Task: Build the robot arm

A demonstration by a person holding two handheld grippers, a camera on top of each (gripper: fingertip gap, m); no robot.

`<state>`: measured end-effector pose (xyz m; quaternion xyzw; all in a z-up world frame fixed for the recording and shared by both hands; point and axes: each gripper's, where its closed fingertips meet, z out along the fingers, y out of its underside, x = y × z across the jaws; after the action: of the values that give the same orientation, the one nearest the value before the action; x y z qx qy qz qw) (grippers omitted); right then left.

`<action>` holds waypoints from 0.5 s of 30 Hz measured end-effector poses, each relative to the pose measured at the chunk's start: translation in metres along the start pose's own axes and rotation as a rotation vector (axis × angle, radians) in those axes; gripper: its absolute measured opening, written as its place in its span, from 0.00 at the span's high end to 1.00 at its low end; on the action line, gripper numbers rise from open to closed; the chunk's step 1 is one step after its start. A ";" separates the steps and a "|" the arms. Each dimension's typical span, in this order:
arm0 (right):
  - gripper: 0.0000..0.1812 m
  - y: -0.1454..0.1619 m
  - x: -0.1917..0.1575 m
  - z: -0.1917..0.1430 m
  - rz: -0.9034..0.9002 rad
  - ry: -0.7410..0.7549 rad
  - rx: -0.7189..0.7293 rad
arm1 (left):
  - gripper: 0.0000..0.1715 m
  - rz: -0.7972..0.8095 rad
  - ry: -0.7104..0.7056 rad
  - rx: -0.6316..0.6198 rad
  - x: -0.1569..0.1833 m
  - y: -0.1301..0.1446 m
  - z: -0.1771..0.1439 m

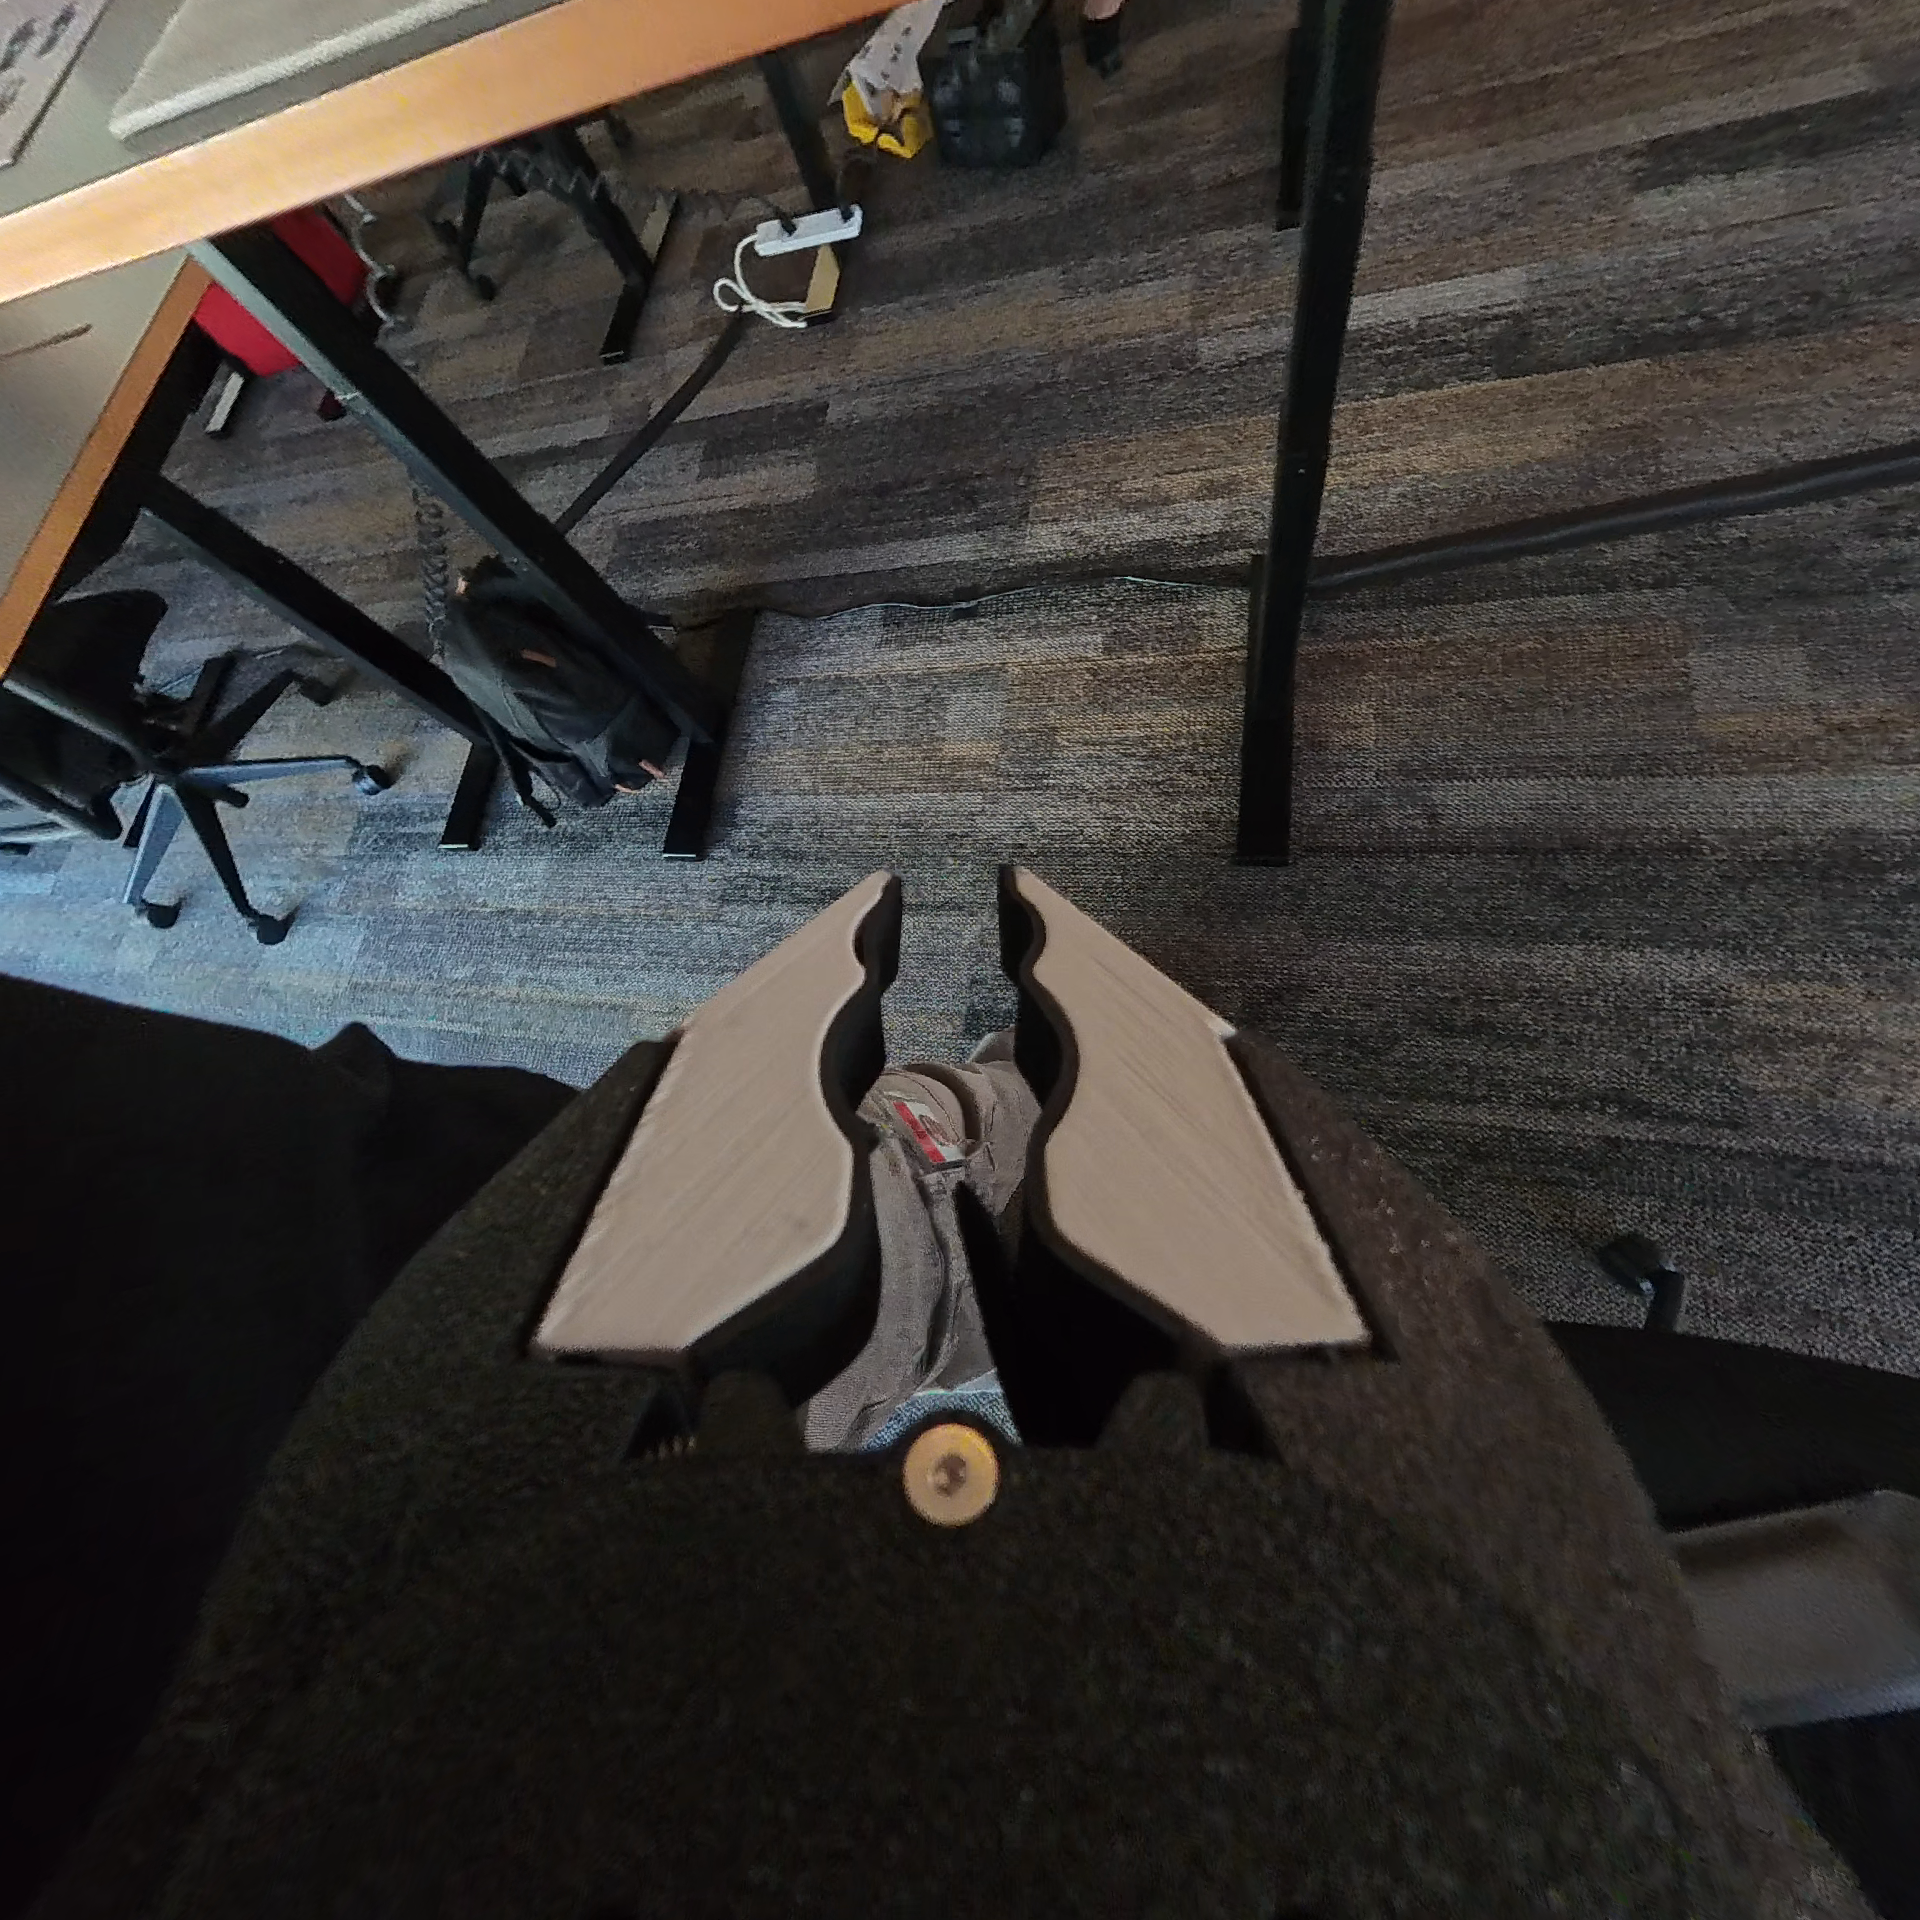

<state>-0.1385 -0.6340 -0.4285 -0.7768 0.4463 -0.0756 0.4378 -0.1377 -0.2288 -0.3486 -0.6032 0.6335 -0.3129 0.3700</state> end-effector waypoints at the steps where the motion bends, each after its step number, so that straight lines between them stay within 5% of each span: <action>1: 0.90 -0.002 -0.004 0.001 -0.011 -0.009 -0.002 | 0.75 -0.009 -0.021 0.003 -0.008 0.001 -0.005; 9: 0.90 -0.036 -0.042 0.023 -0.115 -0.094 -0.021 | 0.77 -0.140 -0.152 0.001 -0.071 0.019 -0.053; 15: 0.90 -0.072 -0.085 0.047 -0.270 -0.186 -0.056 | 0.78 -0.262 -0.295 -0.021 -0.123 0.061 -0.103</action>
<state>-0.1201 -0.5249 -0.3798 -0.8453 0.2976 -0.0491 0.4411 -0.2570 -0.1069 -0.3341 -0.7237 0.4917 -0.2597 0.4087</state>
